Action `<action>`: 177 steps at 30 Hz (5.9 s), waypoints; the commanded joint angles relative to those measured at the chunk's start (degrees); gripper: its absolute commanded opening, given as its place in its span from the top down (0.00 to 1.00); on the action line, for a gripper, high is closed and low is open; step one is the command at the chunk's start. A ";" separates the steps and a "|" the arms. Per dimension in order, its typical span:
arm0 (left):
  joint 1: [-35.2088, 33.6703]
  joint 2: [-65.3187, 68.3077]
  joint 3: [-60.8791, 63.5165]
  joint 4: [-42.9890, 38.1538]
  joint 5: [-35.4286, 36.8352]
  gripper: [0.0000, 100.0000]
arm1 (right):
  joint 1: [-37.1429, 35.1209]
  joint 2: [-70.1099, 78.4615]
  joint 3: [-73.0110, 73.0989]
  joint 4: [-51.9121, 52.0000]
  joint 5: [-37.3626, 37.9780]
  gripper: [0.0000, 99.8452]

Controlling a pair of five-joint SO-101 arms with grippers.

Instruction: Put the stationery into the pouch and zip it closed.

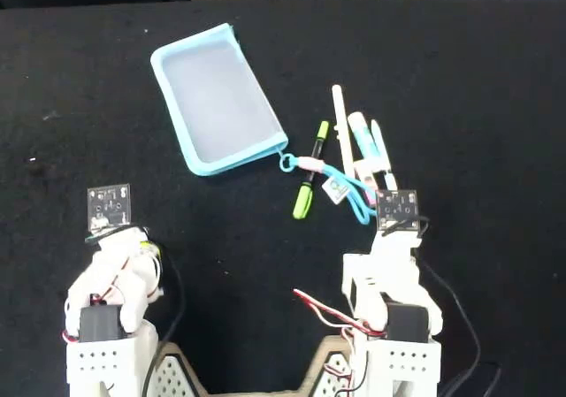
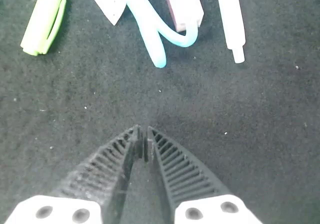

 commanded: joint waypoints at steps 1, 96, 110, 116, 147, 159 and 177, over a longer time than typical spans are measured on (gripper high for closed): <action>0.57 -0.53 1.19 -5.71 -0.26 0.97 | 0.44 -5.67 -0.04 0.44 0.44 0.99; 0.04 26.02 -14.81 -14.68 -3.52 0.82 | 0.44 -5.67 -0.04 0.44 0.44 0.99; 0.04 26.20 -14.81 -14.68 -3.60 0.82 | 0.44 -5.67 -0.04 0.44 0.44 0.99; 0.04 26.37 -14.90 -14.59 -3.60 0.82 | 0.44 -5.67 -0.04 0.44 0.44 0.99; -0.04 26.02 -13.23 -15.03 -3.60 0.82 | -8.79 -5.67 -9.36 -32.18 21.89 0.98; 0.04 26.02 -13.23 -15.12 -3.60 0.82 | -14.86 5.23 -29.14 -17.41 21.80 0.90; 0.04 26.02 -13.14 -14.95 -3.60 0.82 | -14.59 63.52 -50.95 -17.58 21.89 0.86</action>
